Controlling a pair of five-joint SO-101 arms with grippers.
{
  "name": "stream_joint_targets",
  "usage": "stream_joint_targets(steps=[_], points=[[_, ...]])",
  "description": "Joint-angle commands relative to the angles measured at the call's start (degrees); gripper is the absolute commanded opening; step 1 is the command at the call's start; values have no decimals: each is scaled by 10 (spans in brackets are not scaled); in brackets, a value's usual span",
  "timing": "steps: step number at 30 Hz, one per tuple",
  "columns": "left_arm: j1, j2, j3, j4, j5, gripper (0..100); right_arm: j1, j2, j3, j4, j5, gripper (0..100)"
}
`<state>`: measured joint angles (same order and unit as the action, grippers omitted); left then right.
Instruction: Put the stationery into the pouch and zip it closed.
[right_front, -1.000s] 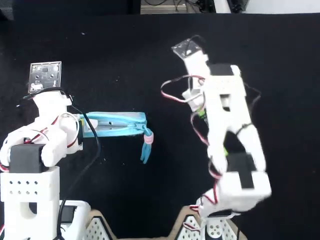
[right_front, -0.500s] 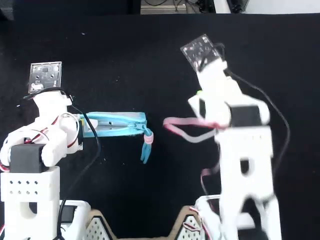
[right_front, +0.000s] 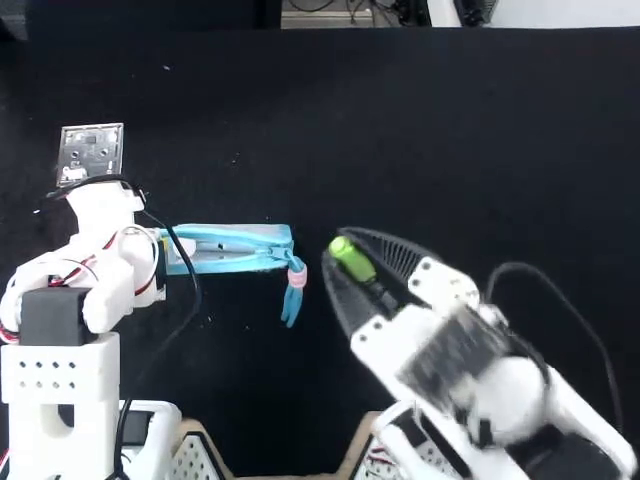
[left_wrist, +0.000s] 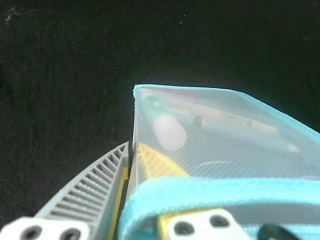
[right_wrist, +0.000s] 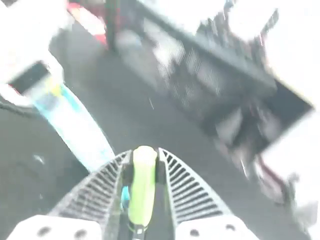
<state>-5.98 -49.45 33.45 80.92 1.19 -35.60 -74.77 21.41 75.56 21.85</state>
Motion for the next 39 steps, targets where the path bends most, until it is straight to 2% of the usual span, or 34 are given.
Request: stream_joint_targets(steps=[1, 9, 13, 19, 24, 32, 39], points=[[-7, 5, 27, -2, 4, 30, -70, -12, 1, -66, -7, 11], [-7, 5, 27, -2, 4, 30, -131, -16, 107, -288, -7, 11], [-7, 5, 27, -2, 4, 30, -160, -16, 121, -367, -11, 11], [-2, 5, 28, -2, 4, 30, -165, -11, 122, -418, -99, 11], [-1, 5, 27, -2, 4, 30, -165, -8, 130, -450, -103, 11], [-1, 5, 27, -1, 4, 30, -165, 37, 205, -608, -103, 11], [-2, 5, 27, -1, 4, 30, -167, 39, 242, -612, -107, 11]])
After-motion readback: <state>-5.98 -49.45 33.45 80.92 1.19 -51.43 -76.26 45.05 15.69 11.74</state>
